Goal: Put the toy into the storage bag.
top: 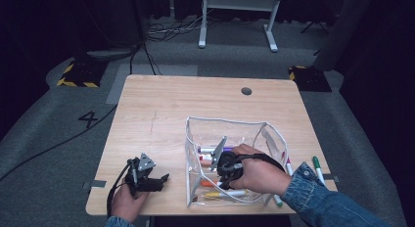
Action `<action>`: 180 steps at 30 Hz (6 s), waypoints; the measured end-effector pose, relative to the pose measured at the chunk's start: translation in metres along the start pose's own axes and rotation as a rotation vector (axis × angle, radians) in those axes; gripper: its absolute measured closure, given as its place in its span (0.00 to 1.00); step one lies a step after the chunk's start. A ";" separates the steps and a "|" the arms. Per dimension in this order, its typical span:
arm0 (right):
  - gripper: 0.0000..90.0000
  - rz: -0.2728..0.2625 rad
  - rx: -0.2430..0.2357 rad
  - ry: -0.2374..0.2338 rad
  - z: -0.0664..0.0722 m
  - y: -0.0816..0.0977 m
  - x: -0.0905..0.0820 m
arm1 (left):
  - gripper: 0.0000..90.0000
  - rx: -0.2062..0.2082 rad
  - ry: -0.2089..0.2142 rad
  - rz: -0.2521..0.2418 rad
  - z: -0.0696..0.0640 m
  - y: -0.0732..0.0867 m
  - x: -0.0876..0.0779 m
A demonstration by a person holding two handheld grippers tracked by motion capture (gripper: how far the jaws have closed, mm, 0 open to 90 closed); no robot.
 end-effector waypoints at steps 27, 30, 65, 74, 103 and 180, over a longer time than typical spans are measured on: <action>0.54 -0.280 0.033 0.208 -0.006 -0.002 -0.077 | 0.17 -0.003 -0.001 0.001 0.000 0.000 0.000; 0.53 -0.347 0.068 0.233 -0.006 0.009 -0.098 | 0.17 -0.005 -0.001 0.001 0.000 0.000 0.000; 0.60 -0.427 0.809 0.520 -0.070 0.292 -0.098 | 0.17 -0.009 0.000 0.001 -0.001 0.000 0.000; 0.67 -0.312 0.901 0.535 -0.081 0.335 -0.060 | 0.17 -0.009 0.000 0.001 -0.001 0.000 0.000; 0.86 -0.343 0.842 0.527 -0.077 0.302 -0.074 | 0.17 -0.009 0.000 0.001 -0.001 0.000 0.000; 0.86 -0.118 -0.052 0.046 0.005 -0.002 -0.047 | 0.17 -0.003 -0.002 0.000 -0.001 0.001 -0.001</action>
Point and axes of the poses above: each handheld gripper's, and its own axes: x roughly forward along the jaws, y roughly out of its underside, z roughly to its left, the point moved 2 cm from there along x, roughly forward along the jaws, and after that the axes turned 9 degrees about -z, right-handed, at the moved point
